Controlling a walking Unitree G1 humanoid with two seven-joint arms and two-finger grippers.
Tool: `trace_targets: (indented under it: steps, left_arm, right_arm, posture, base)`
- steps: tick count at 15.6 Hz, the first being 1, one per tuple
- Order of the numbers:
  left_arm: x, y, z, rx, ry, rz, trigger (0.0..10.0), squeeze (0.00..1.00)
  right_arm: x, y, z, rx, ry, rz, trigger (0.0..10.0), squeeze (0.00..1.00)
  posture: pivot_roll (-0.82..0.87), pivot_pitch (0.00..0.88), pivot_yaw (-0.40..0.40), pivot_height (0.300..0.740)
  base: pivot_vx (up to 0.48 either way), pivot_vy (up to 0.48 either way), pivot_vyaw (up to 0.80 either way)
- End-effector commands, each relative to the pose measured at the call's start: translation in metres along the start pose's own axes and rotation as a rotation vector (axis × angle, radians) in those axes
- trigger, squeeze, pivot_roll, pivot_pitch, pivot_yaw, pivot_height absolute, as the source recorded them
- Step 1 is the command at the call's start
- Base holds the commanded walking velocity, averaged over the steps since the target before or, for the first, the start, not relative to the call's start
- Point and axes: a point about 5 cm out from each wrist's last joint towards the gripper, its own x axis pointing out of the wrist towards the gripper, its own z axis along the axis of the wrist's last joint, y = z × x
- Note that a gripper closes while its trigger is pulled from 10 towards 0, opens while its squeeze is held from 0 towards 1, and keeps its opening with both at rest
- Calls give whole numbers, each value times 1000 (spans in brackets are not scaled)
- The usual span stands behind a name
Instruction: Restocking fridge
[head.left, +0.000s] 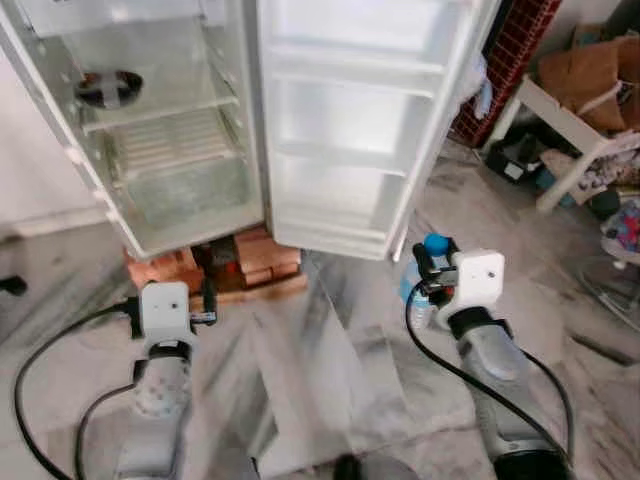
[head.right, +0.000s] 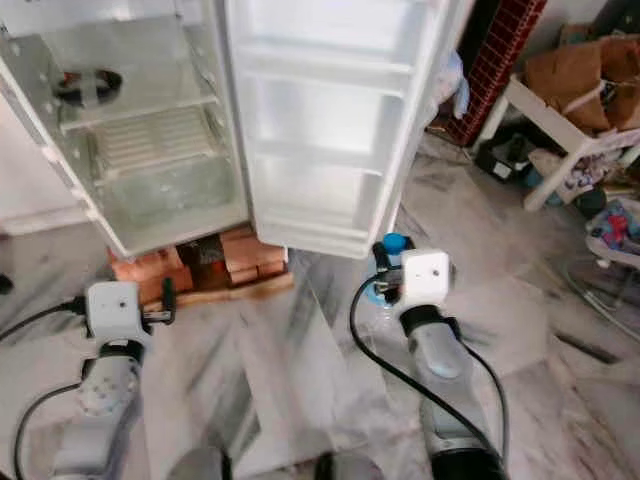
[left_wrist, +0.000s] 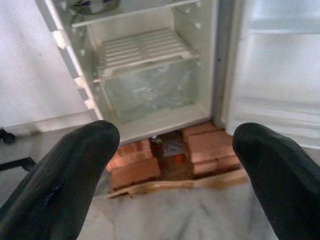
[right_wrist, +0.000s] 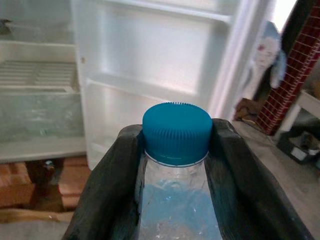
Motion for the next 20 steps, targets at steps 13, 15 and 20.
trace_targets:
  steps: [13, 15, 20]
  left_arm:
    - [0, 0, -9, 14, 45, 14, 10000, 0]
    - [-1, -2, -10, -10, 53, 10, 10000, 0]
    - [-1, -3, -10, -14, 60, 23, 10000, 0]
  right_arm:
    - [6, 8, 11, 1, -41, 35, 10000, 0]
    - [4, 7, 8, -16, -22, 38, 10000, 0]
    - [2, 12, 5, -12, -8, 76, 10000, 0]
  posture:
    - [136, 159, -74, 740]
    - [135, 159, -79, 740]
    - [134, 158, -83, 740]
  base:
    - [391, 0, 0]
    - [304, 0, 0]
    - [0, 0, 0]
